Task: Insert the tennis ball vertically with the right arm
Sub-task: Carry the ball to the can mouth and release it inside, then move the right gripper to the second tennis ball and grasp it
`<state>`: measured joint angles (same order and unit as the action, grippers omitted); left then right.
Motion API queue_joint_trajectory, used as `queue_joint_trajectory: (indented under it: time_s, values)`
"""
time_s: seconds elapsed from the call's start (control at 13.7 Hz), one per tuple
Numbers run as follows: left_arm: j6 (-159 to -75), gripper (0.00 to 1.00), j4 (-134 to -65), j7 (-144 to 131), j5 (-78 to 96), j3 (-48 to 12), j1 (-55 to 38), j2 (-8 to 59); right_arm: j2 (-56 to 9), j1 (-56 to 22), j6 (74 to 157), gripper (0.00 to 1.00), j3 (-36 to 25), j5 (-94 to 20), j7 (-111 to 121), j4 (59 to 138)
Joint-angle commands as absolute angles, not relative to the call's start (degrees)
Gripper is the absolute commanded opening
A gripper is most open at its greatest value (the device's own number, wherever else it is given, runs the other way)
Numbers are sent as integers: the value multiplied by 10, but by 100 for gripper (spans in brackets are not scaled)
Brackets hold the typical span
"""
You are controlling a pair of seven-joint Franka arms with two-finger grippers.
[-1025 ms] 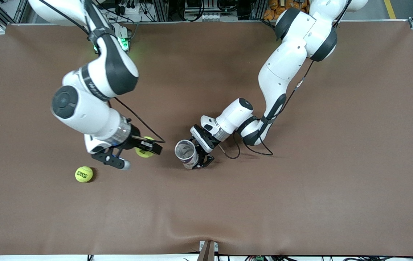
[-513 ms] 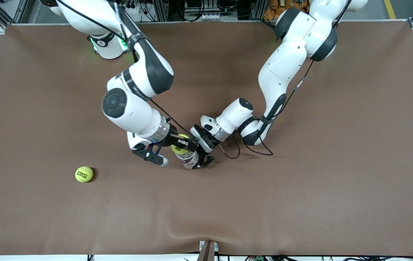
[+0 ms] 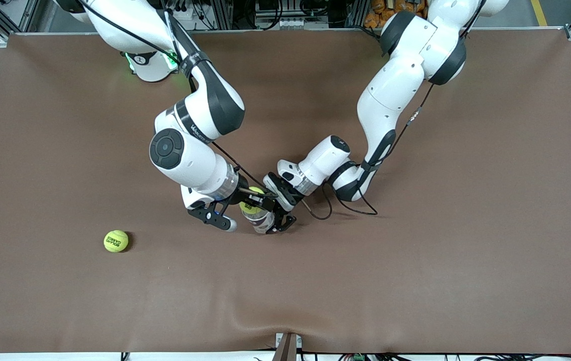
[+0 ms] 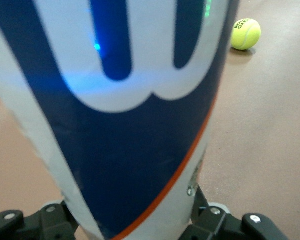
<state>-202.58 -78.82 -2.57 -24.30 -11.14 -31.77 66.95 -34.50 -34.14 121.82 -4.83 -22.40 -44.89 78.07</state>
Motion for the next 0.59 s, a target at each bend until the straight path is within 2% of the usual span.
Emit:
queue_joint_trajectory:
  time_s: [0.0,0.37,0.51]
  values:
    - [-2036,84,-793,-27,-241,-114,-316,666,-351,-345,1208,100,-54,-221,-457,762]
    - [-2036,84,-793,-27,-241,-114,-316,666,-345,-336,1203,100,-56,-221,-453,761]
    - [-2036,84,-793,-27,-241,-114,-316,666,-331,-300,1170,100,-59,-216,-447,762]
